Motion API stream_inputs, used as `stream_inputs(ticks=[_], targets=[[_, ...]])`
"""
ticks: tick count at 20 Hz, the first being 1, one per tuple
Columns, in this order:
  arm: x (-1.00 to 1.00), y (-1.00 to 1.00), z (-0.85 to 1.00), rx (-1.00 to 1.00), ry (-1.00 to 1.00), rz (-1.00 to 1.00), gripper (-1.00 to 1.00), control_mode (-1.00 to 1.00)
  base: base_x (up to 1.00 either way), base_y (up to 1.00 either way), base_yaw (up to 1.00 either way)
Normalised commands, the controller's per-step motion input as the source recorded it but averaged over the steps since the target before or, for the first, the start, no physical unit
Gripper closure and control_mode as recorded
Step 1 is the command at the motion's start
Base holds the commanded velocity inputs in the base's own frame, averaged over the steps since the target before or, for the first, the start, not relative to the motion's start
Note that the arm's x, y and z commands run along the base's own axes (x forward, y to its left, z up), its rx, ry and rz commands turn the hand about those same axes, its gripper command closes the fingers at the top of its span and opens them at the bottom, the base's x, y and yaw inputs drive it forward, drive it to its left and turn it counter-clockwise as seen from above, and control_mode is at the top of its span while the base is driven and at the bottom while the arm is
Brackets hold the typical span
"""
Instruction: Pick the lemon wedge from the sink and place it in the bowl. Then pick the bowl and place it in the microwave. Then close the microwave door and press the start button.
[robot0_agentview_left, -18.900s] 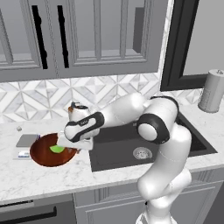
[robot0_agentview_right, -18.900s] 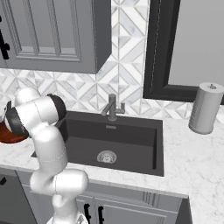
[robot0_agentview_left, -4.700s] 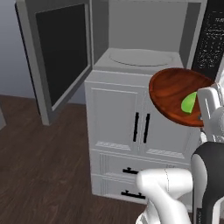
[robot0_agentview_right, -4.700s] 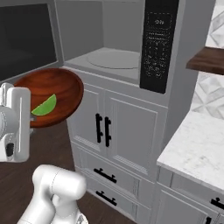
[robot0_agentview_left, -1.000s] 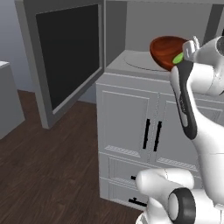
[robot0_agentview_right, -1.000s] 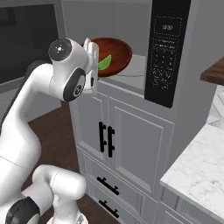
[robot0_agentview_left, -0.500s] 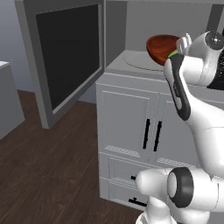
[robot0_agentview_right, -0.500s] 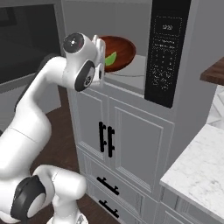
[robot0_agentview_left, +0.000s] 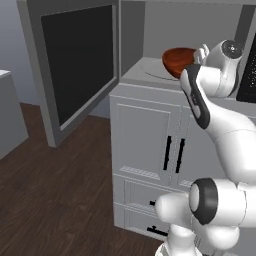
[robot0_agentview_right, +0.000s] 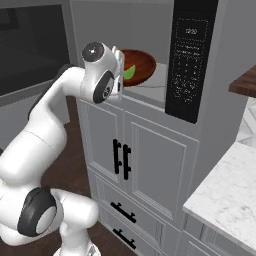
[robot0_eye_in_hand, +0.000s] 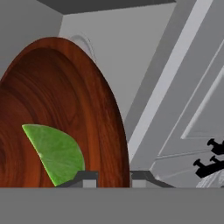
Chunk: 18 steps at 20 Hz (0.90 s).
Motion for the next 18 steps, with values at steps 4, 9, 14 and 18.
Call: stream_inputs(ticks=[4, 9, 14, 18], targets=[[0.39, 0.0, -0.12, 0.0, 0.0, 0.0, 1.0, -1.0, 0.0, 0.0, 0.0], [0.46, -0.08, -0.01, 0.0, 0.0, 0.0, 1.0, -1.0, 0.0, 0.0, 0.0], [0.51, -0.18, 0.0, 0.0, 0.0, 0.0, 1.0, -1.0, 0.0, 0.0, 0.0], [0.5, -0.11, -0.03, 0.0, 0.01, 0.0, 1.0, -1.0, 0.0, 0.0, 0.0]])
